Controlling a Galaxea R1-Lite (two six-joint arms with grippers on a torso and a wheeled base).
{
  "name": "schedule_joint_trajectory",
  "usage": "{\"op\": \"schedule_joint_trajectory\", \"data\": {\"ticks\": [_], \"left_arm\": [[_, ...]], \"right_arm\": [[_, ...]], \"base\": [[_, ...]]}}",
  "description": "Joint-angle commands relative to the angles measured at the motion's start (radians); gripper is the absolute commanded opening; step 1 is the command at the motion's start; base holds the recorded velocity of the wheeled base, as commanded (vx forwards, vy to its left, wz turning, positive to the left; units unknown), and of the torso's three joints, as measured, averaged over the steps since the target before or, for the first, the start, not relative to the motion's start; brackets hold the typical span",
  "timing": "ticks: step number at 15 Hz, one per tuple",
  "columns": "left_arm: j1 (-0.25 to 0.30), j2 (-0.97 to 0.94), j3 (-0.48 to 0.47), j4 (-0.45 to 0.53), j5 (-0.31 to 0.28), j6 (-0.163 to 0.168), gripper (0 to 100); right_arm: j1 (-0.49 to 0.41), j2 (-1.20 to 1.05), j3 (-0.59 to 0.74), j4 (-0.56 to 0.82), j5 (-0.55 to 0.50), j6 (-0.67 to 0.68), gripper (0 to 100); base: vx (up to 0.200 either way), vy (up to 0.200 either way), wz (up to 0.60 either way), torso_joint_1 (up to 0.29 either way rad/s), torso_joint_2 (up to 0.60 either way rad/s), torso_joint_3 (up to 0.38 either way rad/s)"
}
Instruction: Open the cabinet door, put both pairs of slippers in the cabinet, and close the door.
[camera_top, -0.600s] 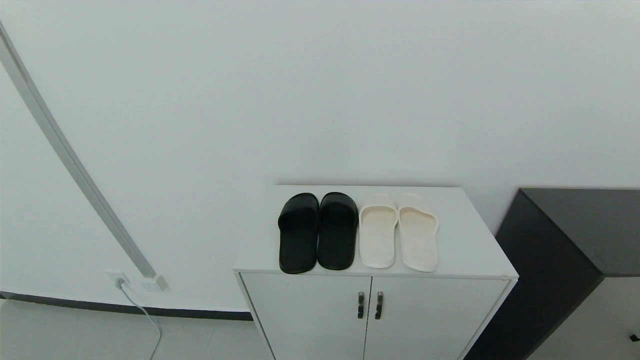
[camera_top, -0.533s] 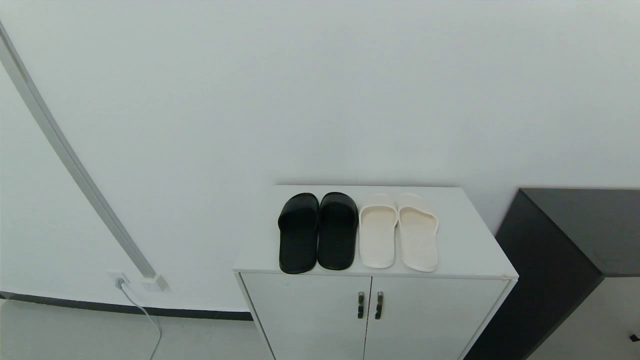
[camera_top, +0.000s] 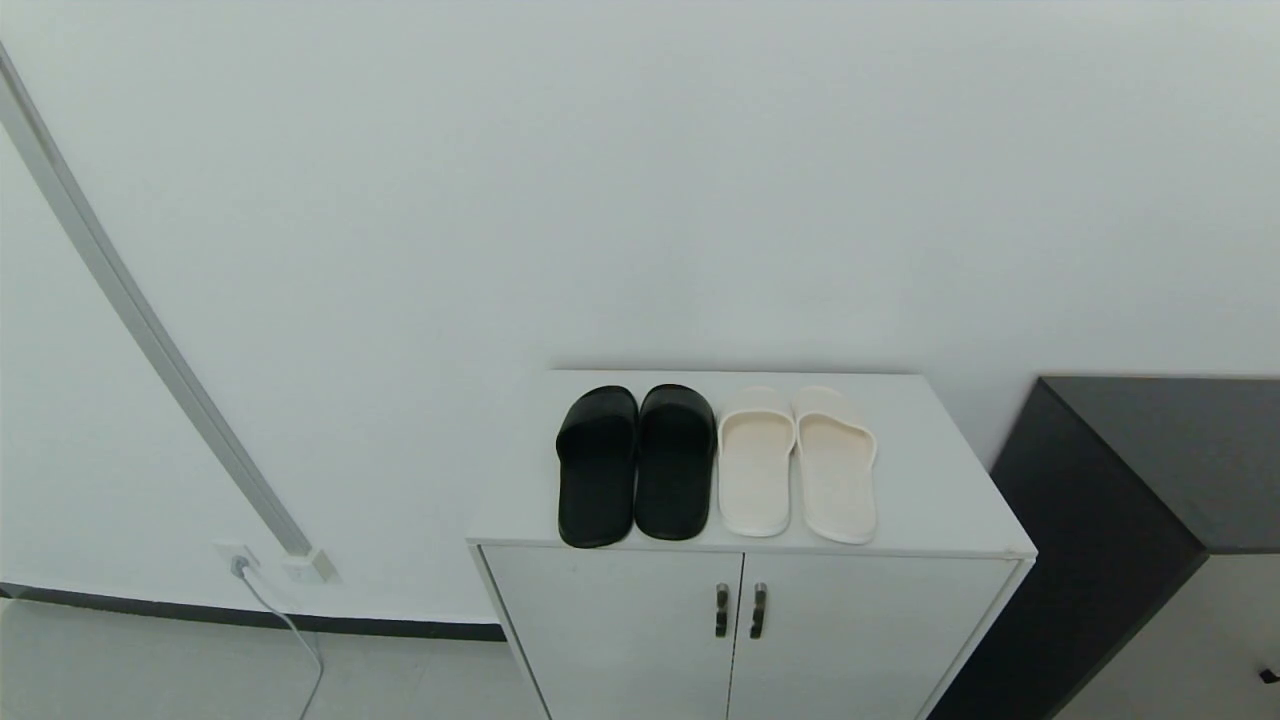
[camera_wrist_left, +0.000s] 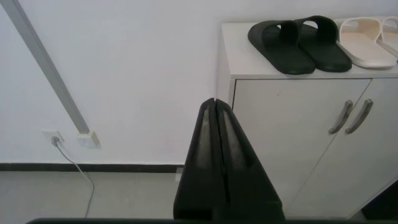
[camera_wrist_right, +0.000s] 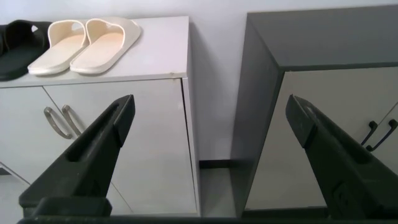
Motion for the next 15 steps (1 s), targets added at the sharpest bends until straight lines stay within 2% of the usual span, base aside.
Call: {"op": "schedule_joint_trajectory", "data": {"ticks": [1, 4, 5, 6, 7, 8, 10, 11, 12, 13, 15], "left_arm": [[0.0, 0.001, 0.0, 0.0, 0.001, -0.003, 0], [0.0, 0.001, 0.0, 0.0, 0.002, -0.006, 0], [0.0, 0.001, 0.0, -0.001, 0.004, -0.007, 0], [0.0, 0.001, 0.0, 0.0, 0.004, -0.006, 0], [0.0, 0.001, 0.0, -0.001, 0.002, -0.006, 0], [0.0, 0.001, 0.0, 0.0, 0.002, -0.006, 0], [0.0, 0.001, 0.0, 0.0, 0.002, -0.004, 0], [0.0, 0.001, 0.0, 0.0, 0.002, -0.006, 0], [0.0, 0.001, 0.0, 0.0, 0.002, -0.003, 0], [0.0, 0.001, 0.0, -0.001, 0.002, -0.003, 0], [0.0, 0.001, 0.0, 0.0, 0.002, -0.006, 0]], "right_arm": [[0.0, 0.001, 0.0, -0.002, -0.002, 0.003, 100], [0.0, 0.001, 0.0, -0.008, 0.003, -0.003, 100], [0.005, 0.064, -0.221, -0.02, -0.003, 0.134, 100], [0.006, 0.155, -0.356, 0.043, 0.0, 0.224, 100], [0.006, 0.259, -0.396, 0.152, 0.072, 0.132, 100], [0.005, 0.351, -0.362, 0.17, 0.162, 0.068, 100], [0.023, 0.583, -0.354, 0.063, 0.228, 0.069, 100], [0.077, 0.684, -0.365, -0.02, 0.222, 0.072, 100], [0.173, 0.782, -0.388, -0.083, 0.187, 0.092, 100], [0.282, 0.865, -0.399, -0.137, 0.081, 0.112, 100], [0.612, 1.024, -0.417, -0.328, -0.18, 0.235, 100]], "base": [[0.0, 0.0, 0.0, 0.0, 0.0, 0.0], [0.0, 0.0, 0.0, 0.0, 0.0, 0.0], [0.0, 0.0, 0.0, 0.0, 0.0, 0.0], [0.0, 0.0, 0.0, 0.0, 0.0, 0.0], [0.0, 0.0, 0.0, 0.0, 0.0, 0.0], [0.0, 0.0, 0.0, 0.0, 0.0, 0.0], [0.0, 0.0, 0.0, 0.0, 0.0, 0.0], [0.0, 0.0, 0.0, 0.0, 0.0, 0.0], [0.0, 0.0, 0.0, 0.0, 0.0, 0.0], [0.0, 0.0, 0.0, 0.0, 0.0, 0.0], [0.0, 0.0, 0.0, 0.0, 0.0, 0.0]]}}
